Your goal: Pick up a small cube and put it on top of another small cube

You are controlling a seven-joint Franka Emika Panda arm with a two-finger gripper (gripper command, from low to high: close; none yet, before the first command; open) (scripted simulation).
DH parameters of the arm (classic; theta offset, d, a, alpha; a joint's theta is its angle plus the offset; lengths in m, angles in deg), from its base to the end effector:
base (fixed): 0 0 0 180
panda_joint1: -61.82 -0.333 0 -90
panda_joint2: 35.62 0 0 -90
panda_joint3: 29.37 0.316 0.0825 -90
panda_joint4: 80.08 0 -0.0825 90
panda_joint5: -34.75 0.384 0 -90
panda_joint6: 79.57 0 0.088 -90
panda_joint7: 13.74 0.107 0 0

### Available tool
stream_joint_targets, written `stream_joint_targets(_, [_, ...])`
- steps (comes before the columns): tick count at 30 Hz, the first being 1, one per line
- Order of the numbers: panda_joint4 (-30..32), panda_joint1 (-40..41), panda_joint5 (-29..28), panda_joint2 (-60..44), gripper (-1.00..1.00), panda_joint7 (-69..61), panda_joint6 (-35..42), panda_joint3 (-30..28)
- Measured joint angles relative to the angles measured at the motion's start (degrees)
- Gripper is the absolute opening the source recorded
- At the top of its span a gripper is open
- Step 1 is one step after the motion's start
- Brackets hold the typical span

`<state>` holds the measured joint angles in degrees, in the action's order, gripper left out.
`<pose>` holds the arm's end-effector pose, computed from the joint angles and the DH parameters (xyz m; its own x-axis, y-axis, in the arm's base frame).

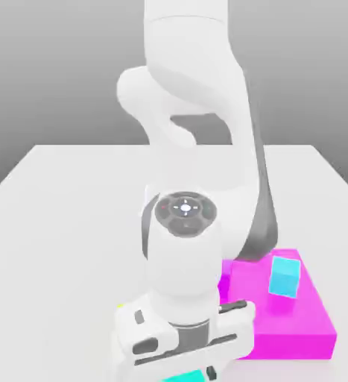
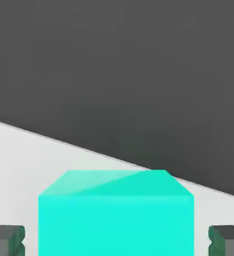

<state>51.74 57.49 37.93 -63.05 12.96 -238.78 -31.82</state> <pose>0.5198 0.0133 0.1388 0.8869 -0.4620 0.0002 -0.4620 -0.8869 -0.0001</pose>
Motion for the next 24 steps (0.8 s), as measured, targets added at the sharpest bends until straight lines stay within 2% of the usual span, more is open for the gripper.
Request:
stream_joint_targets(4, [0.01,0.02,-0.05,0.02,-1.00,0.03,0.04,0.02])
stream_joint_targets(8, [1.38,-0.44,-0.77,7.04,-1.00,0.55,5.69,-0.60])
stream_joint_targets(14, [12.13,2.56,-0.73,19.28,-1.00,-2.54,7.26,-2.90])
stream_joint_targets(19, [22.51,6.60,-3.56,29.80,-1.00,-3.59,7.29,-5.52])
stream_joint_targets(24, [24.67,6.78,-1.92,24.38,-1.00,-5.48,-0.25,-5.13])
